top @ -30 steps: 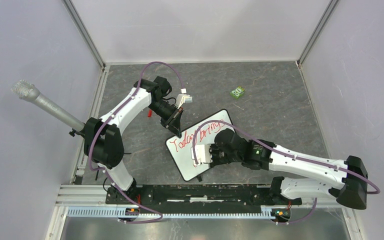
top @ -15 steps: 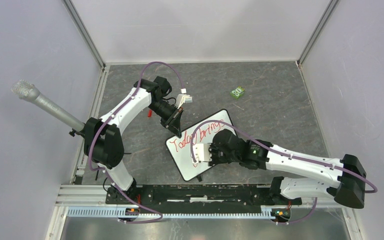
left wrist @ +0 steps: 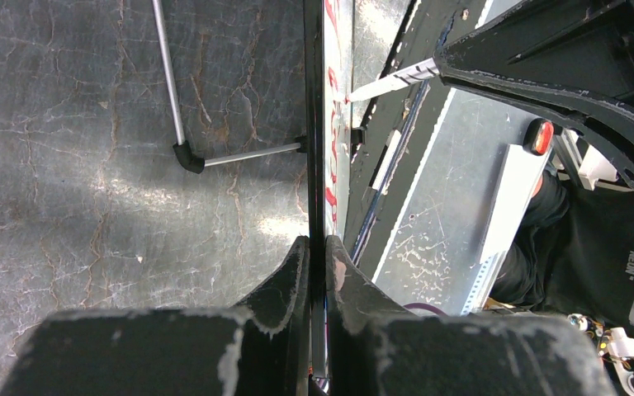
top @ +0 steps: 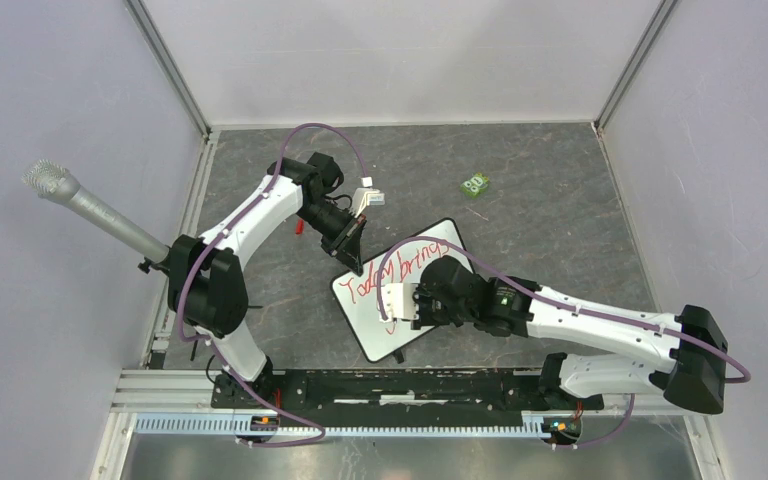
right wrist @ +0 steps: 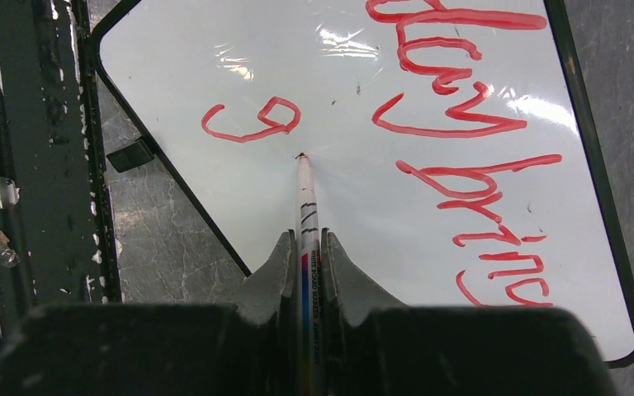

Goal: Write a sentence on the whiteboard

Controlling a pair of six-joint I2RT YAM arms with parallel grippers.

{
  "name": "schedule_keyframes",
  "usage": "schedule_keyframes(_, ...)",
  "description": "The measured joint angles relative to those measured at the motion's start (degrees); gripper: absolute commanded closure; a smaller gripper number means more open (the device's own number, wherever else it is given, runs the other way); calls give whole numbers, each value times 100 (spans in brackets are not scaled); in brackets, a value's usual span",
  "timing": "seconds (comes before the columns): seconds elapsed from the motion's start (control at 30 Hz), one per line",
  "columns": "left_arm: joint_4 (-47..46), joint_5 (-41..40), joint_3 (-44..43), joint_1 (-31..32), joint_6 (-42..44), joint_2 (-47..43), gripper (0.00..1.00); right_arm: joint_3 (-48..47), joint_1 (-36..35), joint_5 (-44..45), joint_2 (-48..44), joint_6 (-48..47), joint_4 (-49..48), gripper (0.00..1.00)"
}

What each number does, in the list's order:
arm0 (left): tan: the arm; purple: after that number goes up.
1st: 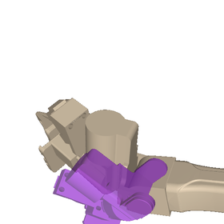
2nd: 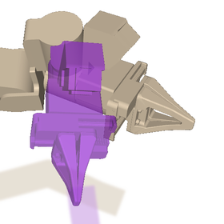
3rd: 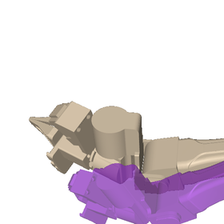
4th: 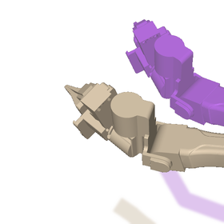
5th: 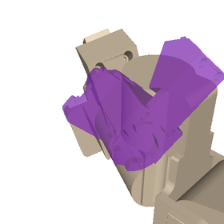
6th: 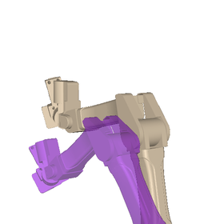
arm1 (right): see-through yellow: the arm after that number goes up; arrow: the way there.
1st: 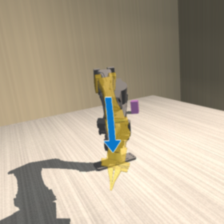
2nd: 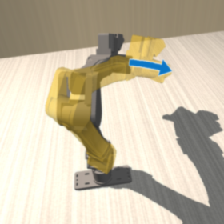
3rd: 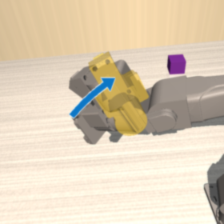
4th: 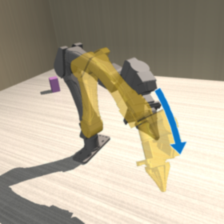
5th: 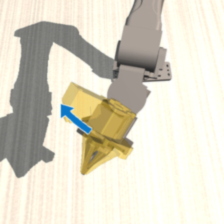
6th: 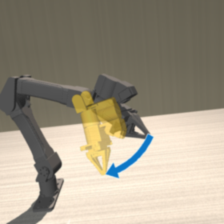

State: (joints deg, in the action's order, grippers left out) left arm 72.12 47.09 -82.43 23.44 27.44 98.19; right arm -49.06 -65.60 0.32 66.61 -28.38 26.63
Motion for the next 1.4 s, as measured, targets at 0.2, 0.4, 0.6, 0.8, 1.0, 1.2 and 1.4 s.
schedule_keyframes(0.2,0,-2,2,-2,0,0,98,-24,-2,-44,48,2,-7,100)
schedule_keyframes(0.4,0,0,2,-2,0,0,98,-7,-50,-184,90,-17,-26,100)
schedule_keyframes(0.6,-7,0,7,-2,0,0,98,140,-83,-286,63,-44,-44,100)
schedule_keyframes(0.8,-4,2,7,-2,0,0,98,254,-90,-251,-37,-81,-28,100)
schedule_keyframes(1.0,-7,2,7,-2,0,0,98,273,-76,-85,-116,-101,63,100)
schedule_keyframes(1.2,-9,2,7,-2,0,0,98,264,-50,-24,-131,-79,87,100)
schedule_keyframes(1.4,-7,2,7,-2,0,0,98,153,-15,87,-118,-39,138,100)
